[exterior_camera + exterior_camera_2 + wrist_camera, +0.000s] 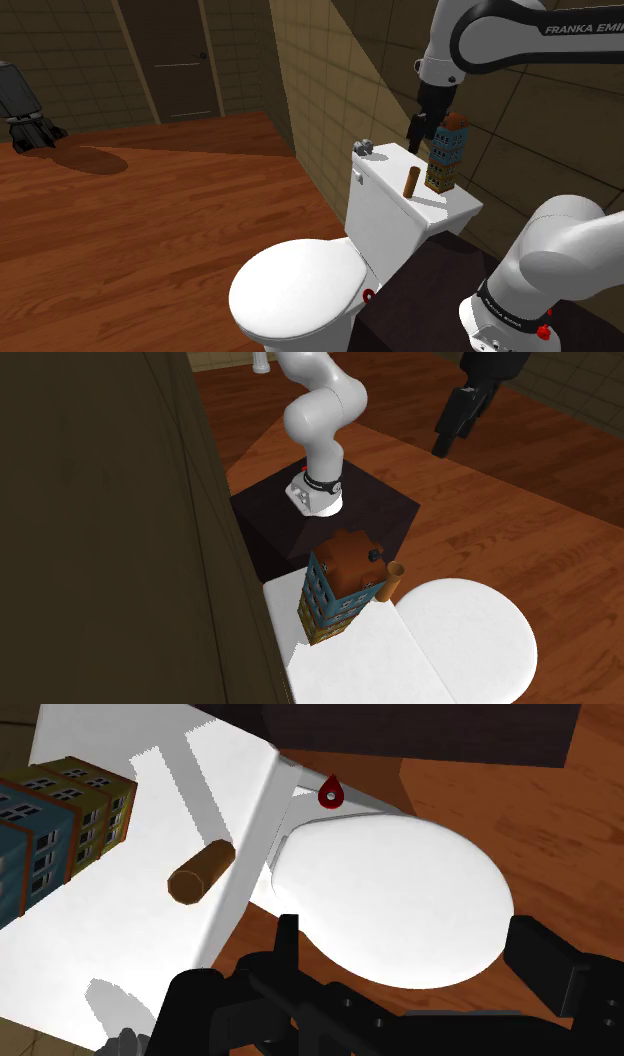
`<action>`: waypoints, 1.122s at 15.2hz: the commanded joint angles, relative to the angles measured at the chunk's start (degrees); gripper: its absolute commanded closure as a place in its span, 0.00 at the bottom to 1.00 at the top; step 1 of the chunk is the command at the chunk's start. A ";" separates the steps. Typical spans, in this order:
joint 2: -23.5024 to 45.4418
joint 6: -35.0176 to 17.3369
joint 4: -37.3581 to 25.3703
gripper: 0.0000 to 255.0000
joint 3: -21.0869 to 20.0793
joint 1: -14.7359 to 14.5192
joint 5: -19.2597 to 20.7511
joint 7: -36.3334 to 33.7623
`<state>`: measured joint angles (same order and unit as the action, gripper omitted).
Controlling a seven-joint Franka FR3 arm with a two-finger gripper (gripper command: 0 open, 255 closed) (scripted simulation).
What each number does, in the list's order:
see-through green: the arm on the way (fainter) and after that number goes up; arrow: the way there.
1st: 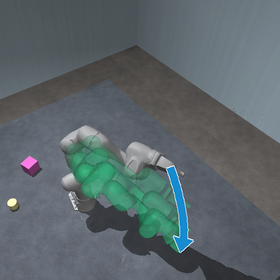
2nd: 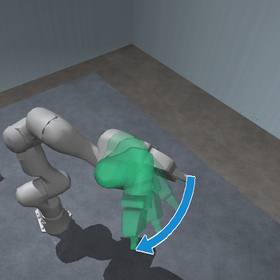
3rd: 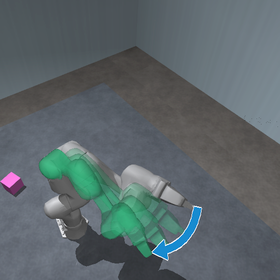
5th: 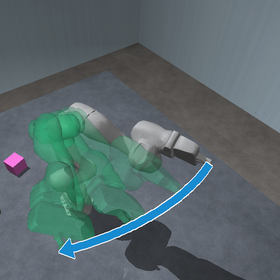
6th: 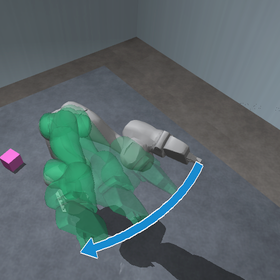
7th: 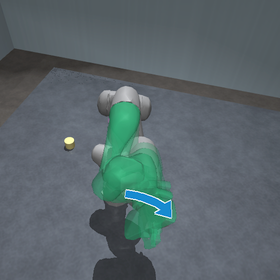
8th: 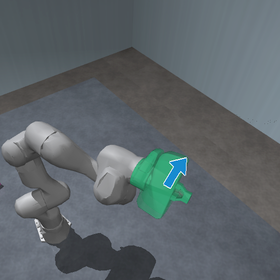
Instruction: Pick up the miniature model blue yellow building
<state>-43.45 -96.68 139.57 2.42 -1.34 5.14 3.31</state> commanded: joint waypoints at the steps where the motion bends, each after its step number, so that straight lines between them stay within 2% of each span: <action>1: 0.00 0.00 0.00 0.00 0.00 0.00 0.00 0.00; 10: 5.16 -2.87 -4.53 0.00 8.58 6.90 6.22 3.49; 17: 10.47 -5.08 -9.88 0.00 15.19 11.25 9.43 6.13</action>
<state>-33.46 -101.36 130.09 16.80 9.32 14.19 9.27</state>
